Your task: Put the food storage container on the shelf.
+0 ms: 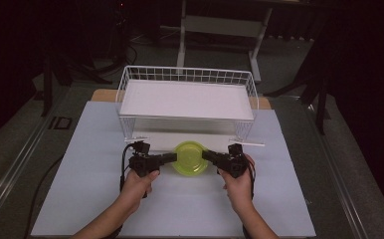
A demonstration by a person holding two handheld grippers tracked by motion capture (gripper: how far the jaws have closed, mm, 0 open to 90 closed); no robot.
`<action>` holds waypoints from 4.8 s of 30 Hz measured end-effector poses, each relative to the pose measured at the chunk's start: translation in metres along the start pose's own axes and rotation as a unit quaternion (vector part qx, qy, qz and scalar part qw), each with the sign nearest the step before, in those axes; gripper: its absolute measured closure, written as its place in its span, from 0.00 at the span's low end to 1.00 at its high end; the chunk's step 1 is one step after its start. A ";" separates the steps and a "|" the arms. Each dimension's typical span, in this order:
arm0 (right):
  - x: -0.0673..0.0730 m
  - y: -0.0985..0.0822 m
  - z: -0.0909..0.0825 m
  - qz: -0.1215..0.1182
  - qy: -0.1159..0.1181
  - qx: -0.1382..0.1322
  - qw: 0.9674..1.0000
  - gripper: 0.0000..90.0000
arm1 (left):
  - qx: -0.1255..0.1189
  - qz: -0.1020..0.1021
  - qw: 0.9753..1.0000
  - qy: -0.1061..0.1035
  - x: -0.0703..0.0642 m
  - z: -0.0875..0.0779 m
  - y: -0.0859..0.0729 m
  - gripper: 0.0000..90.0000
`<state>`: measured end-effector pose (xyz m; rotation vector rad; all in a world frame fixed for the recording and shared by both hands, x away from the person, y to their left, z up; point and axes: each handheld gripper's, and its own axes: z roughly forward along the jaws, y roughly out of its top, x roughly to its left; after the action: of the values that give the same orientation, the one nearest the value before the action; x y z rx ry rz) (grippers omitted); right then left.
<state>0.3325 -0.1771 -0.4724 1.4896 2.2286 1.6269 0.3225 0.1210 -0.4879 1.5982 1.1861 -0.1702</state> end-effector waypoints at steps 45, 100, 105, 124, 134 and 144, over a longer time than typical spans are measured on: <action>-0.029 0.020 0.057 0.030 -0.054 -0.050 0.997 0.84 | -0.061 -0.065 0.995 0.043 0.045 0.032 0.029 0.90; 0.007 -0.019 0.065 -0.067 -0.045 0.038 0.996 1.00 | -0.080 0.098 0.991 0.048 0.016 -0.027 -0.021 0.38; 0.007 -0.017 0.076 -0.059 -0.051 0.044 0.996 1.00 | -0.092 0.126 0.987 0.050 0.012 -0.033 -0.029 0.14; 0.005 -0.003 0.103 -0.041 -0.063 0.038 0.996 1.00 | -0.128 0.160 0.976 0.073 0.013 -0.043 -0.046 0.02; 0.003 0.005 0.104 -0.039 -0.066 0.035 0.996 1.00 | -0.126 0.171 0.975 0.067 0.010 -0.040 -0.048 0.02; 0.015 0.001 0.085 -0.067 -0.054 0.039 0.996 0.95 | -0.118 0.193 0.971 0.071 0.004 -0.041 -0.045 0.02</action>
<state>0.3671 -0.1048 -0.5040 1.3760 2.3005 1.4035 0.2726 0.1525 -0.5033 1.6134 0.9387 0.3311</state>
